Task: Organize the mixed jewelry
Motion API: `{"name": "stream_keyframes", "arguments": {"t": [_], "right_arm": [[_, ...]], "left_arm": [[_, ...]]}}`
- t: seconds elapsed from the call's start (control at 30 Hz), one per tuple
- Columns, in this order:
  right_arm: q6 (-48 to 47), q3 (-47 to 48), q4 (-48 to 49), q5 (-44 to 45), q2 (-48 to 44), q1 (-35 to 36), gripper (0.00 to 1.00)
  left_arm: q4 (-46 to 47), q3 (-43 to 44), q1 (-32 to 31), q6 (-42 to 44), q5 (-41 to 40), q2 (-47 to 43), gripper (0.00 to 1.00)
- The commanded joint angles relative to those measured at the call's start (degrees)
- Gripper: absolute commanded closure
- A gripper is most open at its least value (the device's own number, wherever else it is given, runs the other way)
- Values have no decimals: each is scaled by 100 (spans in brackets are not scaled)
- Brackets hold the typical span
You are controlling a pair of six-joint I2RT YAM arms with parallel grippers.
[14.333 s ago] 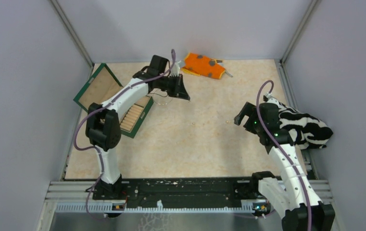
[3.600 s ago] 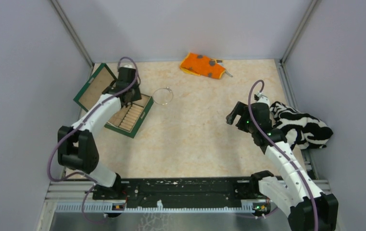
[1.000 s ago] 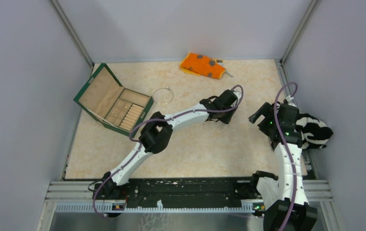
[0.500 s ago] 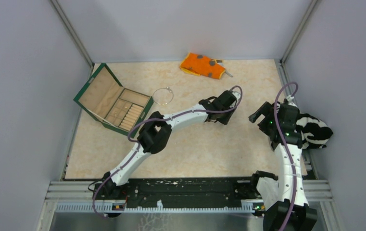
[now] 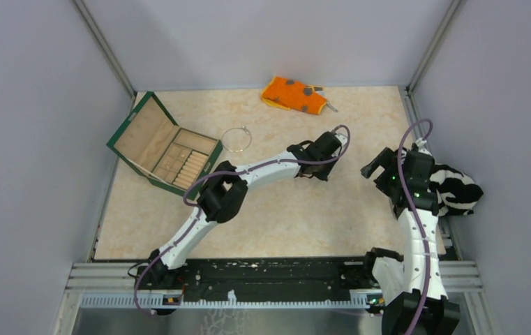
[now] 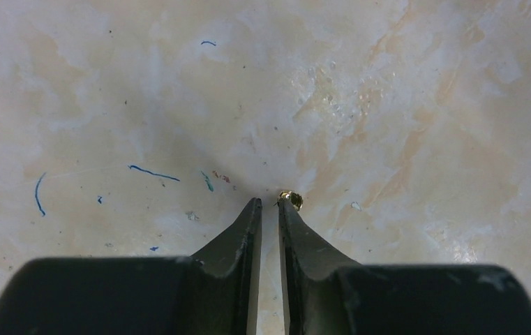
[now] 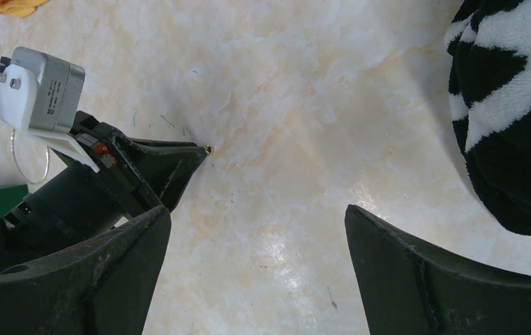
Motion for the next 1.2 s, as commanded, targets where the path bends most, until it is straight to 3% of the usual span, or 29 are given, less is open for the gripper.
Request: {"name": "stream_keyframes", "arguments": {"t": [0.0, 0.2, 0.7, 1.17], "right_arm": [[-63, 11, 155, -74, -121, -30, 6], [-65, -16, 133, -87, -146, -28, 6], [-68, -55, 127, -79, -176, -28, 6], [-66, -90, 86, -79, -230, -26, 6]], "left_arm": [[58, -214, 2, 15, 11, -367, 81], [221, -259, 2, -3, 65, -390, 84], [223, -124, 2, -38, 201, -371, 74], [198, 142, 4, -12, 198, -159, 74]]}}
